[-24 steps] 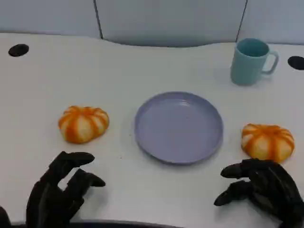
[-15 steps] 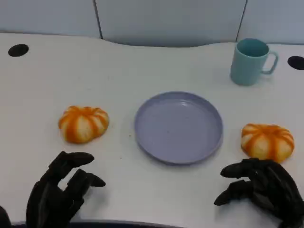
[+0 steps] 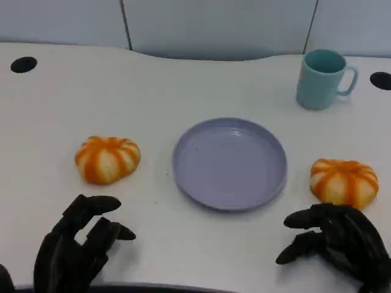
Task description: Grasp the bread from the table and place it into the plate.
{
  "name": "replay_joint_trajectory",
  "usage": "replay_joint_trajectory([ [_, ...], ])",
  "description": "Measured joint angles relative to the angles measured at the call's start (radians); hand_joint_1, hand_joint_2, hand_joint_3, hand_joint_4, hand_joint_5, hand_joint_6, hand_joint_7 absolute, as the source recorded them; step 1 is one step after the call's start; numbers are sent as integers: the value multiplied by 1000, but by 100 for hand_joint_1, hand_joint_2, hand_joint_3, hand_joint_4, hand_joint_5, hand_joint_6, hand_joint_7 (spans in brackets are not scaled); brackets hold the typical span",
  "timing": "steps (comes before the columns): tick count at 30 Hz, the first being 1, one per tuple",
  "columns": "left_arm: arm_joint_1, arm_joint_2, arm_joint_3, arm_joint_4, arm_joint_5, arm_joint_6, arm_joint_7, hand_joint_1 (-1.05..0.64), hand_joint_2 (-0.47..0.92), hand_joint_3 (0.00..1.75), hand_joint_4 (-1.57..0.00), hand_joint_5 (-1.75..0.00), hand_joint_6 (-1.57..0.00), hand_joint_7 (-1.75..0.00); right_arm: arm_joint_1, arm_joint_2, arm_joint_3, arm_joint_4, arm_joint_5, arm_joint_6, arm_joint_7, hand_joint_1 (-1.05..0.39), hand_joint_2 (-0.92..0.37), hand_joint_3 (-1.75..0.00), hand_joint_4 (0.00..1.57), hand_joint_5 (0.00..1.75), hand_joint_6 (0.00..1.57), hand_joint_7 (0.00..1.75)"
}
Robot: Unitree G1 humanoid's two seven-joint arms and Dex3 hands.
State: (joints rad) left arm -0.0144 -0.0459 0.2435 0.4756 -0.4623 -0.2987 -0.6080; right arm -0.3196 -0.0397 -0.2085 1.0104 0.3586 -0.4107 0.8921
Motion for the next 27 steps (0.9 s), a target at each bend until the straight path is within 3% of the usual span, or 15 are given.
replay_joint_trajectory([
  [7,-1,18,-14,2,92,-89,17,-47,92,19,-25,-167,-30,-126,1,0,0,-10,1,7,-2,-65,-92,-14,139,29,140,1],
  [10,-5,70,-39,-7,173,-177,19,-41,92,12,-22,-156,-32,-113,3,1,3,-18,0,11,-7,-66,-92,-15,138,30,141,1],
  [14,-14,133,-64,-65,256,-215,43,-37,91,2,-30,-135,-45,-80,4,1,7,-21,-2,12,-18,-65,-92,-15,138,30,141,1],
  [19,-32,219,-101,-134,587,-317,252,-39,91,1,-31,-113,-50,-56,6,1,10,-28,-1,20,-16,-64,-92,-15,138,30,140,0],
  [22,-67,287,-122,-175,795,-349,391,-51,92,1,-38,-87,-57,-30,7,3,11,-31,-1,20,-16,-64,-92,-14,138,30,140,1],
  [27,-123,391,-178,-255,1128,-285,590,-62,90,0,-35,-62,-59,-7,9,6,12,-34,-2,16,-22,-63,-92,-15,138,30,140,0],
])
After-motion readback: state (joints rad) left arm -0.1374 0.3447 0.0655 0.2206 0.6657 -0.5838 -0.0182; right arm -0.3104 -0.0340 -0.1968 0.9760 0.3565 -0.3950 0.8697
